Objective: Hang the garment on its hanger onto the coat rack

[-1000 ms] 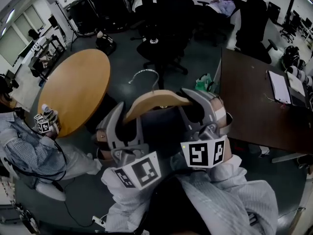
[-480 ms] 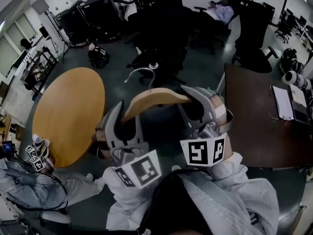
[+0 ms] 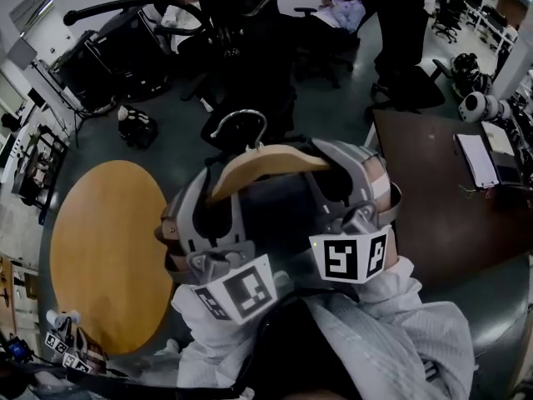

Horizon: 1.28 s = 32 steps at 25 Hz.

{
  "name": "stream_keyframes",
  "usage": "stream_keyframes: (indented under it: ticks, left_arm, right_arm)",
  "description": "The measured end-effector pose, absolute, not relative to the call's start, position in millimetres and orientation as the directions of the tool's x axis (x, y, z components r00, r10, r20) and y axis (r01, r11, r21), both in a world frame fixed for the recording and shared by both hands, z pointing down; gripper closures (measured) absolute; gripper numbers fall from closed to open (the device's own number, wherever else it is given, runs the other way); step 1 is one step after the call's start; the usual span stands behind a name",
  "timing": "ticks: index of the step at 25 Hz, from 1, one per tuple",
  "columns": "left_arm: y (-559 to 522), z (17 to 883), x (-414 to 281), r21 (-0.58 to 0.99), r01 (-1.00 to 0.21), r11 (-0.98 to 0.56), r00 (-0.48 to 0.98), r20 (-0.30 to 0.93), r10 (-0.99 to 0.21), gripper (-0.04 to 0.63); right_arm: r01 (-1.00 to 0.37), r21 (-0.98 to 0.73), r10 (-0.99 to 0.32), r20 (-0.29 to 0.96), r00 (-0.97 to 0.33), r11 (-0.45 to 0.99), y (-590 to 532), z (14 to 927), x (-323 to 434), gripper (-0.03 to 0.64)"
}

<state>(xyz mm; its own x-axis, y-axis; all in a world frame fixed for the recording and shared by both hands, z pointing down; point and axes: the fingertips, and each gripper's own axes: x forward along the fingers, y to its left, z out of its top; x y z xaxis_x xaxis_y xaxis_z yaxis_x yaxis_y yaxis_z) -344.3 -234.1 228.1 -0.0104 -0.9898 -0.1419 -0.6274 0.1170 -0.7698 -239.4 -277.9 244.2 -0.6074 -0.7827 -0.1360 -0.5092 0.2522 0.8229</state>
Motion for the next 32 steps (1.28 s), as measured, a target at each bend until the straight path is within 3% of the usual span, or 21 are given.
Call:
stream_keyframes:
  ticks: [11, 32]
  left_arm:
    - [-318, 203, -368, -0.776, -0.626, 0.072, 0.090, -0.164, -0.982, 0.480]
    - [-416, 247, -391, -0.760, -0.650, 0.029, -0.013, -0.027, -1.000, 0.480]
  right_arm:
    - [-0.551, 0.819, -0.845, -0.175, -0.506, 0.160, -352, 219, -260, 0.545]
    - [-0.479, 0.816, -0.779, -0.057, -0.624, 0.324, -461, 259, -289, 0.540]
